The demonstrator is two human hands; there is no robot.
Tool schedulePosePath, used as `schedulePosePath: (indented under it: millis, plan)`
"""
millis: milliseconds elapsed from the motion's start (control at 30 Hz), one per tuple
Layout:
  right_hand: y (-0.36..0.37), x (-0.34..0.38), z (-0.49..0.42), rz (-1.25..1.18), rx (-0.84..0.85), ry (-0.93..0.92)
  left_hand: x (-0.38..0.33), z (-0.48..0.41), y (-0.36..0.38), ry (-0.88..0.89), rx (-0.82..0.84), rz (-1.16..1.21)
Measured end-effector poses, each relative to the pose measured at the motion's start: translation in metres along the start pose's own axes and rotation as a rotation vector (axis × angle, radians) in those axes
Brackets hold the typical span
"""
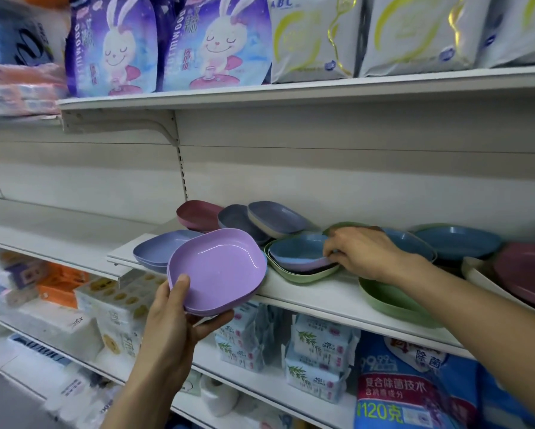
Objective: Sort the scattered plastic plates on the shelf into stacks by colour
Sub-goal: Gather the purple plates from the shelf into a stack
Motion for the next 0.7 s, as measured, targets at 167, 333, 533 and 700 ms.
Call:
schedulePosePath:
  millis: [167,333,533,700]
  plan:
    - [-0.008,0.000,0.004,-0.029,-0.094,-0.034,-0.001,0.011,-0.002,0.013,-0.035,0.025]
    - [-0.021,0.016,0.001,-0.012,-0.302,-0.078,-0.007,0.014,-0.024,0.020,-0.108,0.057]
    - [-0.020,0.077,-0.035,-0.053,-0.335,-0.204,-0.028,0.004,-0.062,0.030,-0.161,0.079]
    - [0.003,0.116,-0.067,-0.101,-0.202,-0.192,-0.053,-0.018,-0.084,0.041,-0.145,0.032]
Point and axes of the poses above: each hand's wrist, its own z-axis away from the middle knuckle, its own y-axis out of the palm, x = y × z, the point moved 7 cm from there along -z, towards the middle knuckle, and after that the axes turned 10 degrees about -y, right-handed, at the moved point
